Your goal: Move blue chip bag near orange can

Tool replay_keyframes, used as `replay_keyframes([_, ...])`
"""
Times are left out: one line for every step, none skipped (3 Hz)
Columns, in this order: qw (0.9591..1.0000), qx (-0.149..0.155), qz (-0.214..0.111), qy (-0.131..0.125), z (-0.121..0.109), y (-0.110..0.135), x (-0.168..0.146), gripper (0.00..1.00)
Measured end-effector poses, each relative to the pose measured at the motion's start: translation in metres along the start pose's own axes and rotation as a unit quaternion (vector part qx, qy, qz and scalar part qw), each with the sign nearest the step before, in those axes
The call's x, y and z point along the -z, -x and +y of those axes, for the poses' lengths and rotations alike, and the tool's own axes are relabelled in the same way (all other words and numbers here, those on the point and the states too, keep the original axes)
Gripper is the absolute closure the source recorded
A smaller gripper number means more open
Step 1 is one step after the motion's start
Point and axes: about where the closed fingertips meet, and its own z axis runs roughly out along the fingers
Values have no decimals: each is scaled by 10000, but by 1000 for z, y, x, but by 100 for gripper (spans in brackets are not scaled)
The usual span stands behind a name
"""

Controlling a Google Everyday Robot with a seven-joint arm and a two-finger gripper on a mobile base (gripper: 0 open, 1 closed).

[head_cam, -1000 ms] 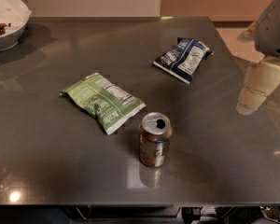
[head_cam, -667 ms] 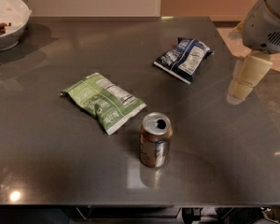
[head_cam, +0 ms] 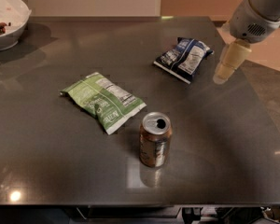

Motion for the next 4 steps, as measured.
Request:
replay_keyframes([9993,-324,-165,1,-38,0,-26,0])
replay_keyframes([9977,-596,-315,70,-65,2,-56,0])
replay_keyframes([9957,-815,-421,136,-84,6,-85,0])
replay_keyframes([9939,-946,-572,4,-98,9,-101,0])
